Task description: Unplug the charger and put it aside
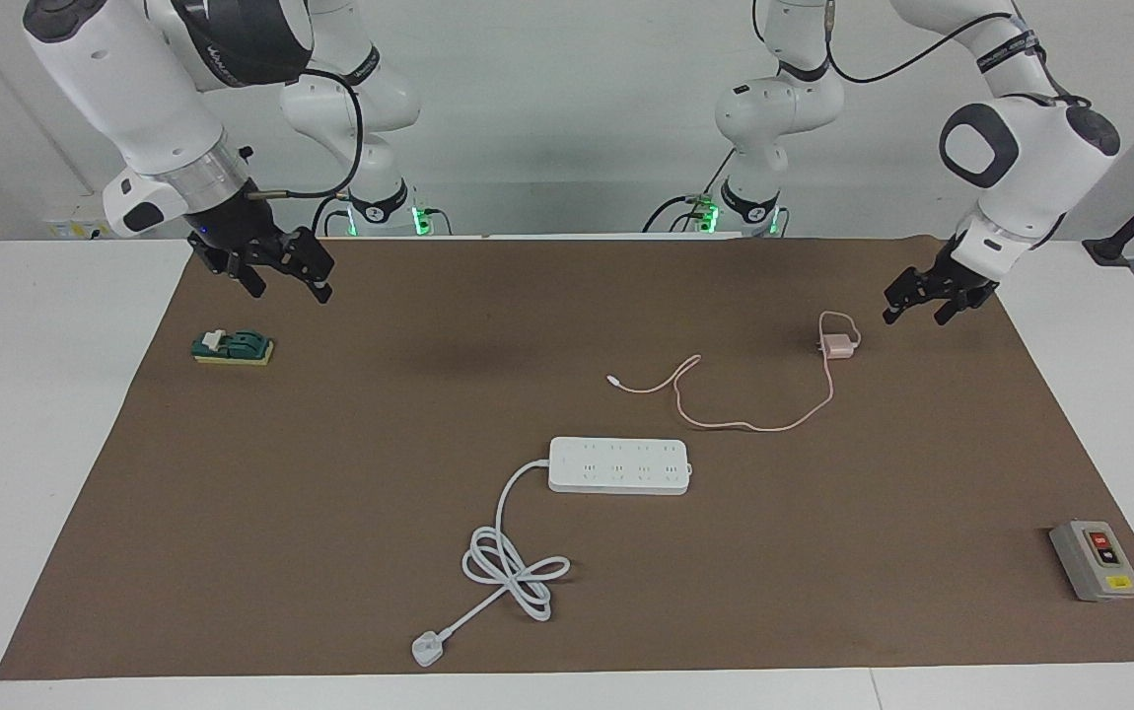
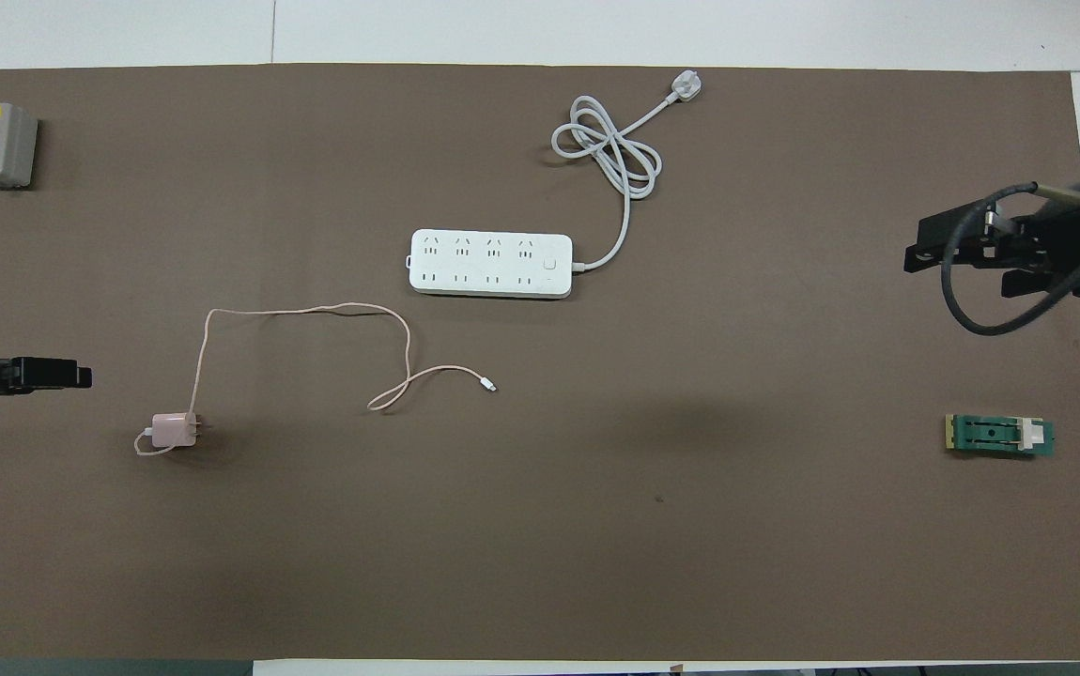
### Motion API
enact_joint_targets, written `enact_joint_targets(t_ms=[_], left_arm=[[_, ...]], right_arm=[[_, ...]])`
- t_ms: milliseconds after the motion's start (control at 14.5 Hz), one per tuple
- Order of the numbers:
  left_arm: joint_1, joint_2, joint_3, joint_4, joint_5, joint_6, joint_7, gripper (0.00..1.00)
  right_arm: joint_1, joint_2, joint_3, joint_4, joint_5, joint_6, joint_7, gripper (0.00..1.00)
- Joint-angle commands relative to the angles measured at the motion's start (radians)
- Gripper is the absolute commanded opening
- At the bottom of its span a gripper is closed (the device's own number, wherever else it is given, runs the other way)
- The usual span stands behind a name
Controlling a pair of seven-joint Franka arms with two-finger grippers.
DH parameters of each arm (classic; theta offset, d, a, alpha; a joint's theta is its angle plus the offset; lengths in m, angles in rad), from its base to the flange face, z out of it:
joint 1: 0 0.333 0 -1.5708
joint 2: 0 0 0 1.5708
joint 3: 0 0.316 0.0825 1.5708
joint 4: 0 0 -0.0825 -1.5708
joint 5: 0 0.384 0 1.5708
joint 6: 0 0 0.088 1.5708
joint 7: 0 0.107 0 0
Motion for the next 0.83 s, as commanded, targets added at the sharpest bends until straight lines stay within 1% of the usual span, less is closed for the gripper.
enact_joint_targets(t_ms=[0,69,276,345,414,483,621,759], left_arm=[[0.007,0.01,-0.005,0.135,0.034,-0.15,-0.069,1.0],[0.009,0.01,-0.005,0.175,0.034,-0.197,-0.071,1.0],[0.009,0.013,-0.005,0.308,0.039,-0.342,-0.079,1.0],[0.0,0.02,-0.006,0.357,0.075,-0.382,-0.08,1.0],[-0.017,0.036,-0.017,0.406,0.147,-0.433,-0.097,1.0],[-0.05,0.049,-0.025,0.428,0.169,-0.451,-0.118,1.0],[-0.069,0.054,-0.028,0.44,0.166,-0.449,-0.146,1.0],[-0.091,0.074,-0.039,0.479,0.165,-0.45,-0.148,1.0]], right_arm=[[-0.037,-0.052,0.009,-0.001,-0.029,-0.059,-0.106,1.0],[-0.044,-0.056,0.008,0.007,-0.05,-0.073,-0.129,1.0],[-0.054,-0.044,0.011,0.097,-0.124,-0.162,-0.216,1.0],[-0.055,-0.029,0.008,0.125,-0.125,-0.188,-0.228,1.0],[-0.057,-0.017,0.003,0.152,-0.127,-0.202,-0.23,1.0],[-0.057,-0.015,0.002,0.156,-0.135,-0.203,-0.23,1.0],[-0.057,-0.015,0.006,0.153,-0.174,-0.194,-0.23,1.0],[-0.075,-0.015,0.009,0.145,-0.155,-0.193,-0.219,1.0]])
